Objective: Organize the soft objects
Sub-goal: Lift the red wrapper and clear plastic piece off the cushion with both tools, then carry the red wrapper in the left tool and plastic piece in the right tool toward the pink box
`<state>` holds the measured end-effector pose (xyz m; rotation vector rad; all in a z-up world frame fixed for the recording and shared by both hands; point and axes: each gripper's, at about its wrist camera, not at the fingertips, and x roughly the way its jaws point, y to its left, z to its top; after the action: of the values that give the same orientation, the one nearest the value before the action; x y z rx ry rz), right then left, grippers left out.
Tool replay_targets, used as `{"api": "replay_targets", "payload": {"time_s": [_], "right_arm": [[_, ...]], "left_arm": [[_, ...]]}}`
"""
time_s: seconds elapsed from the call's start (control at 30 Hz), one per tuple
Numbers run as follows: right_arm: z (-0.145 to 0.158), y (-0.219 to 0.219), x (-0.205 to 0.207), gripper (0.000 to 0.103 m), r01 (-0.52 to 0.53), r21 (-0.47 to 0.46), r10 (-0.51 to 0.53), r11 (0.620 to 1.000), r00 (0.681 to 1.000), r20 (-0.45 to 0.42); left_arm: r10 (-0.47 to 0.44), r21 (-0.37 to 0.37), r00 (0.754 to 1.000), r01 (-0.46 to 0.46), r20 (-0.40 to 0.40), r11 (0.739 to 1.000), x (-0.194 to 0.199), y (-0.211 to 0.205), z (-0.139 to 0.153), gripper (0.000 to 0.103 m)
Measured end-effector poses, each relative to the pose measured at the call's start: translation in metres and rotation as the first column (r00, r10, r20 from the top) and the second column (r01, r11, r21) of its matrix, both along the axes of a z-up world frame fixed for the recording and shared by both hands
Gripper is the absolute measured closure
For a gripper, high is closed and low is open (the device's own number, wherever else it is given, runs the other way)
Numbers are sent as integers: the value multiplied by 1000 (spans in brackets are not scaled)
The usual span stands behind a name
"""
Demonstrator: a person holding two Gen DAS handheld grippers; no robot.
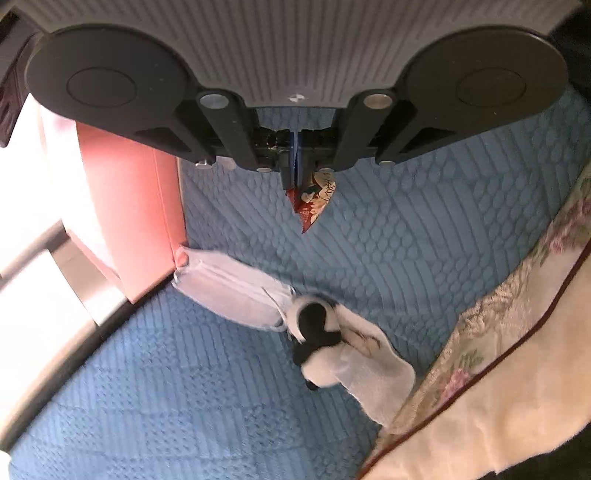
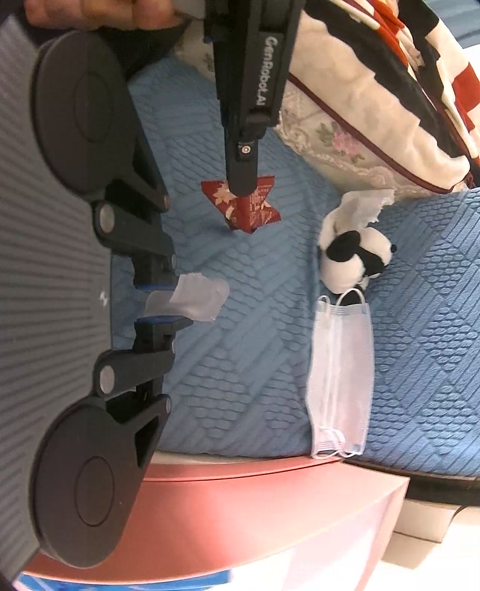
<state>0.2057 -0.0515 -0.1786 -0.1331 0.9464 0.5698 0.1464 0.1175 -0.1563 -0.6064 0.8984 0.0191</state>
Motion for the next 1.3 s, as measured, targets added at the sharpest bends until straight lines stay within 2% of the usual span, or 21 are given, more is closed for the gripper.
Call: {"api": "replay_targets", "payload": {"time_s": [0.17, 0.23, 0.3, 0.4, 0.47, 0.57, 0.77, 0.87, 1.0, 1.17, 1.3], "right_arm": [[1, -11, -11, 83, 21, 14, -20, 1000, 999, -25], [0, -13, -12, 82, 29, 1, -29, 1000, 999, -28], [-2, -13, -14, 80, 36, -27, -37, 999, 999, -24], [-4, -13, -15, 77, 35, -52, -36, 998, 999, -14], [-5, -16, -15, 71, 35, -58, -36, 998, 999, -8], [-6, -18, -17, 68, 43, -70, -43, 997, 999, 1], [-2, -23, -17, 67, 56, -50, -54, 997, 998, 27], [-3, -22, -15, 56, 56, -52, -54, 997, 998, 33], [-8, -19, -10, 56, 65, -54, -63, 996, 997, 36], [-14, -14, -3, 56, 62, -11, -61, 998, 998, 22], [-20, -11, 2, 56, 75, 44, -75, 996, 997, -5]], "left_arm": [[-42, 26, 997, 44, -65, 999, -7, -13, -5, 100], [-83, -7, 993, 83, -80, 997, -6, -15, -10, 100], [-71, -45, 995, 68, -68, 997, -10, -13, -12, 98], [-51, -78, 996, 45, -75, 996, -15, -8, -16, 88], [-39, -108, 996, 30, -80, 994, -15, -4, -18, 69], [-15, -133, 997, 5, -76, 991, -15, 0, -19, 58], [-13, -150, 998, 3, -66, 989, -7, -2, -22, 58], [11, -156, 997, -23, -78, 988, -3, 0, -28, 58], [36, -176, 996, -49, -79, 983, 1, 5, -34, 58], [66, -202, 997, -74, -49, 977, 2, 10, -34, 58], [71, -231, 995, -86, -74, 969, 5, 13, -40, 59]]}}
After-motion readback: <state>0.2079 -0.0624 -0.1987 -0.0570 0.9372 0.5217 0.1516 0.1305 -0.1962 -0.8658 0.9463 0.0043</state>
